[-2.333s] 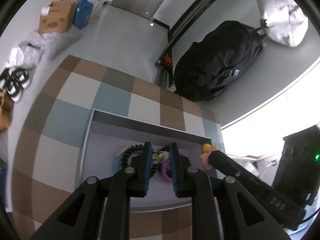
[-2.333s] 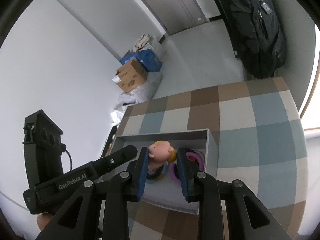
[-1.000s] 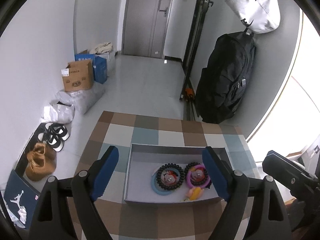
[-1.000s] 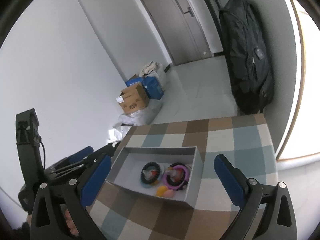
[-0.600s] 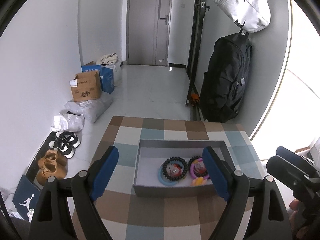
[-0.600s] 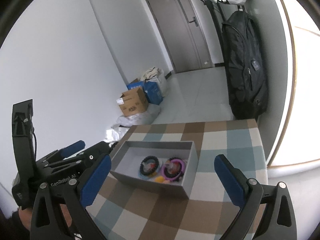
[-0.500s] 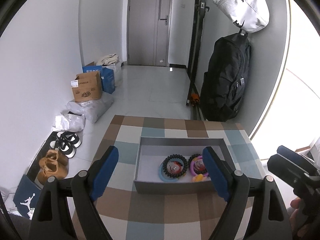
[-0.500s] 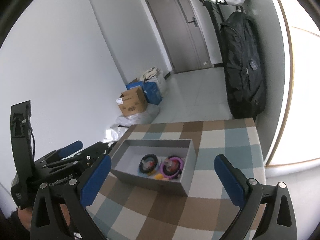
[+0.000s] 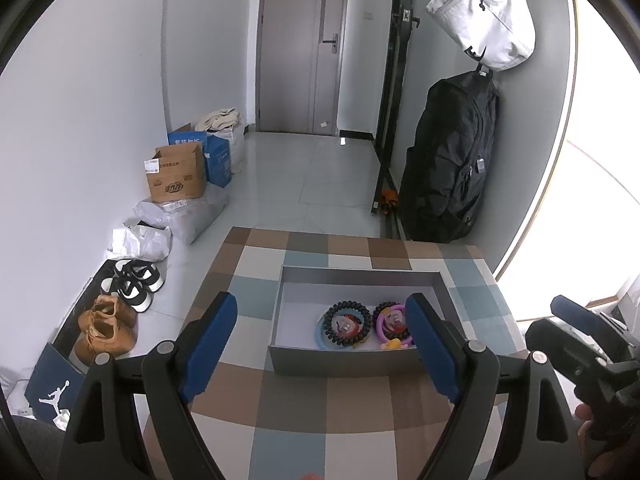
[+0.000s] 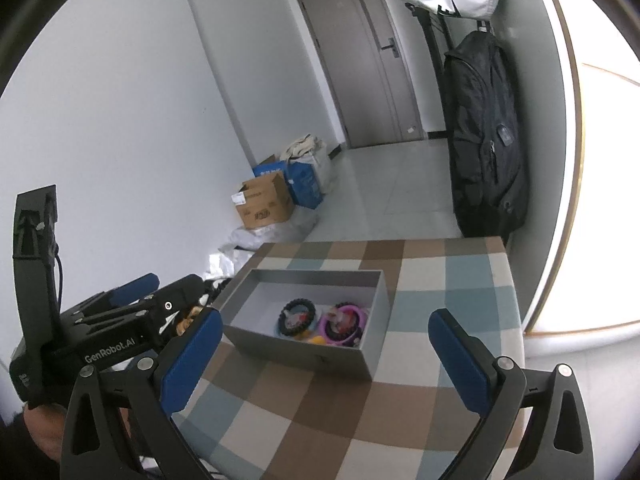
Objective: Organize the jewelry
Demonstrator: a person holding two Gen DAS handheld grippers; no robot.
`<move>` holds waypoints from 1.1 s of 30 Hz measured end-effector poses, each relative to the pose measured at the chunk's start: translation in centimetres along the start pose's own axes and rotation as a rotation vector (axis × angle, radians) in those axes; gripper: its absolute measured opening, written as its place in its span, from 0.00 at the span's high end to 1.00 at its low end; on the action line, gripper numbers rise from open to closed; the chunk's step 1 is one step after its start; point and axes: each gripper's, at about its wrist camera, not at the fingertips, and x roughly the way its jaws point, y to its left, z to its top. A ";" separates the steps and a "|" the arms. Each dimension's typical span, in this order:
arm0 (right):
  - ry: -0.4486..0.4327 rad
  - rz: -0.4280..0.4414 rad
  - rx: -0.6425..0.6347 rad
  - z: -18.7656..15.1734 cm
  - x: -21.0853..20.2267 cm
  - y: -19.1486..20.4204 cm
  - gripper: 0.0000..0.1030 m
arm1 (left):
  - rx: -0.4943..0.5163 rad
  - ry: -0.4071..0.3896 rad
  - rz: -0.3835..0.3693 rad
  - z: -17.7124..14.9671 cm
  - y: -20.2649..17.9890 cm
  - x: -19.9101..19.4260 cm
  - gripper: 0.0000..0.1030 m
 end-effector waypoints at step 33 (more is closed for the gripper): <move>0.001 0.001 0.017 0.1 0.1 -0.3 0.00 | -0.027 0.019 -0.020 0.0 0.2 0.1 0.20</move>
